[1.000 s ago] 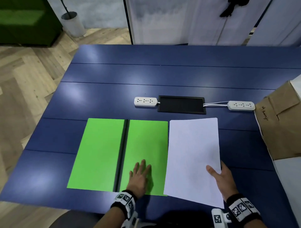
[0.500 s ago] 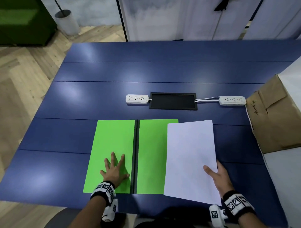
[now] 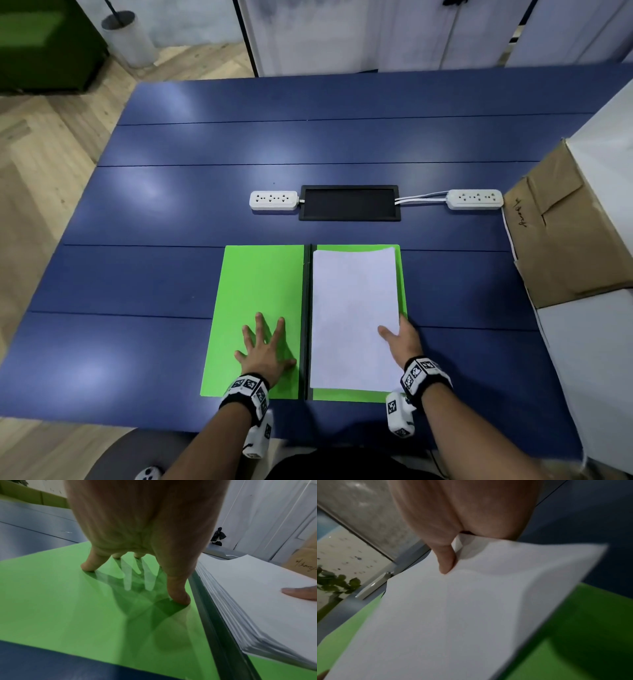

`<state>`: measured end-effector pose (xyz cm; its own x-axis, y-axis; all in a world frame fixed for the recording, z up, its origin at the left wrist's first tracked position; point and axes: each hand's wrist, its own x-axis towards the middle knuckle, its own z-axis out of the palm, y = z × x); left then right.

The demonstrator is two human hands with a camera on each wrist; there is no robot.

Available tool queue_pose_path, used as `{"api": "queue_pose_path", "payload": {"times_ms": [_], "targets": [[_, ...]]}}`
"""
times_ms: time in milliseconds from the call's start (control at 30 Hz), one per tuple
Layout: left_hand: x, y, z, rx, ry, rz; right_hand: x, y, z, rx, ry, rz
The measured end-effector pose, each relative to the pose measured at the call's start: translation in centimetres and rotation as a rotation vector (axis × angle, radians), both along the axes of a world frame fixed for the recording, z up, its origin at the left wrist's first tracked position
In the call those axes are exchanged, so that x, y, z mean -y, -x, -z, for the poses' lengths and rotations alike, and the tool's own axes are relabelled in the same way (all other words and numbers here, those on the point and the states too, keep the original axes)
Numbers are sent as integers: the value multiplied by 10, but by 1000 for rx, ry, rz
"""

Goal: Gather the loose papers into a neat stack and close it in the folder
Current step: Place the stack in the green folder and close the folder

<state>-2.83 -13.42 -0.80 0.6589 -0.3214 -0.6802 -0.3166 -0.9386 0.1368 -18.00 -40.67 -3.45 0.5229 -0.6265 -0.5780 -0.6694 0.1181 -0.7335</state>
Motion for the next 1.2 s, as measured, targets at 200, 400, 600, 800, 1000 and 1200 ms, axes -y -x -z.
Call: {"api": "queue_pose_path", "payload": {"times_ms": [200,400,600,800,1000,1200], "targets": [[-8,-4,1,69,27,-71,-6,-4,-17,-268,232,-72],[-67,-27,-4,274,-2,-673,7,28,-20,-263,423,-78],[-129,-63,28,4,256,-976,6,44,-21,-15,173,26],[-120,-62,-48,-18,506,-895,13,53,-25,72,13,111],[-81,-22,-130,-451,1031,-711,17,57,-21,96,-16,114],[24,24,-106,-620,1047,-474,21,59,-19,112,-27,128]]}}
